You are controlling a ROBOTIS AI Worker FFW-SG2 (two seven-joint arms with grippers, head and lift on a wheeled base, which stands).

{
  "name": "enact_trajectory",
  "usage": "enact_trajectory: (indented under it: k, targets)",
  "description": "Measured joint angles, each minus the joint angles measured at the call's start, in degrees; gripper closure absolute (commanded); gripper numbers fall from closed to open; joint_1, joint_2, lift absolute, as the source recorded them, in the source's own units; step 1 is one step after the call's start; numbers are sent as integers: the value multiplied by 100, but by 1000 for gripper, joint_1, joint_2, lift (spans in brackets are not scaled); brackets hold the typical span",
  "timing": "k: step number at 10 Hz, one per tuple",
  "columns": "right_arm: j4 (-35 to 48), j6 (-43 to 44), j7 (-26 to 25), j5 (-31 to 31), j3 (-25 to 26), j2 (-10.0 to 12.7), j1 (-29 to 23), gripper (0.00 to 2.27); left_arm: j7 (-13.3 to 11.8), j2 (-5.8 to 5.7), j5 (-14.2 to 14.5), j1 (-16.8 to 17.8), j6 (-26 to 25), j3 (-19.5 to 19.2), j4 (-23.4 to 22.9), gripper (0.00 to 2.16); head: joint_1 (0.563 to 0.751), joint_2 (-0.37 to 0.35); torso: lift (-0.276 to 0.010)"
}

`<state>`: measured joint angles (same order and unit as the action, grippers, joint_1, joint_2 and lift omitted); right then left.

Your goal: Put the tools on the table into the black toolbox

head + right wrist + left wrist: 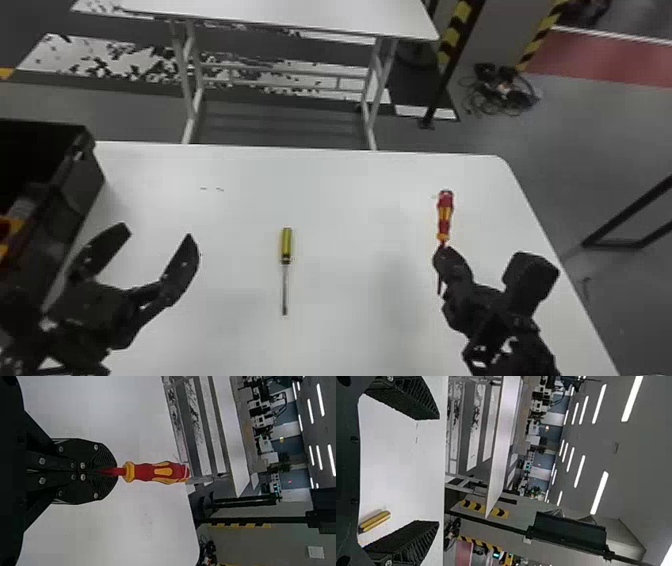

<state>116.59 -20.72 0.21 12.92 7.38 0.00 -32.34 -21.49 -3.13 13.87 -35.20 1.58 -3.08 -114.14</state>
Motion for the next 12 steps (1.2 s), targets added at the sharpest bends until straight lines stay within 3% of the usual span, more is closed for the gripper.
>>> enact_trajectory:
  k: [3,6,9,12]
  targets:
    - [199,688,104,-853,-816,0,-397,2250,-345,15,564,261,-1253,48,-226,76,695,-85,-75]
    - [199,1044,124,-1307,-1384,0,-604,2250,-658,19,1277,508,-2639,41,-460,83,695,-63,-75]
    - [224,1356,290,-1673,-1921,0,-760,2250,-814,18,2017,859,-4006,15,-477,80,695,-41,-75]
    - [292,1191,396,-1918,-2456,-107,-787,2250,-785,26,2192,1125,-4289,102,-442,76,695,8,-75]
